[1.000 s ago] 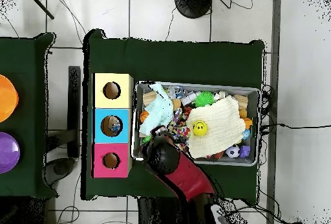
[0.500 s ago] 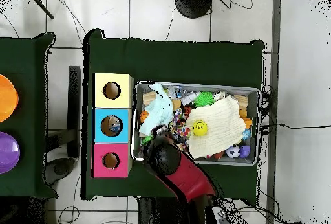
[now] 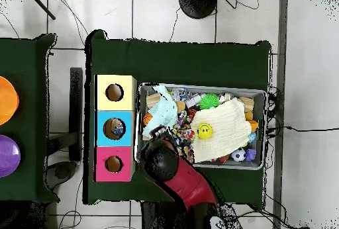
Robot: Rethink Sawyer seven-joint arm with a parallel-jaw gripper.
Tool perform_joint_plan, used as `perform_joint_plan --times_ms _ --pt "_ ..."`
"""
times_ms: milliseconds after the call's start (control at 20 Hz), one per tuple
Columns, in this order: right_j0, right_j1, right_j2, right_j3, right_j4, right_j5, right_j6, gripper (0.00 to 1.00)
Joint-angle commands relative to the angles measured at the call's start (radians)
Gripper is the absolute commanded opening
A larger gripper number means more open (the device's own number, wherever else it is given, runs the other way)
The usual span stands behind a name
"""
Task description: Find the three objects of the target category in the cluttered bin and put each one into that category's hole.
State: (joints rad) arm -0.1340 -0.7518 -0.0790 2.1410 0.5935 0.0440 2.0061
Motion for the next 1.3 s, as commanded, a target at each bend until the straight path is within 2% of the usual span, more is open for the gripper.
perform_joint_plan --times_ms 50,300,650,900,1100,1250,1300 --pt "-0.056 0.044 0.097 -0.081 0.047 -0.031 0.244 1.0" --pt "-0.088 0.138 0.12 -0.134 0.01 -0.076 0.204 1.0" --pt "-0.125 0.202 0.171 -0.158 -0.03 -0.148 0.208 1.0" --pt "-0.198 0.296 0.263 -0.21 -0.107 -0.229 0.202 1.0" --pt "-0.248 0.308 0.325 -0.218 -0.157 -0.256 0.216 1.0" --pt "-0.337 0.329 0.439 -0.211 -0.252 -0.311 0.247 1.0" --pt "-0.346 0.327 0.449 -0.213 -0.271 -0.323 0.246 1.0"
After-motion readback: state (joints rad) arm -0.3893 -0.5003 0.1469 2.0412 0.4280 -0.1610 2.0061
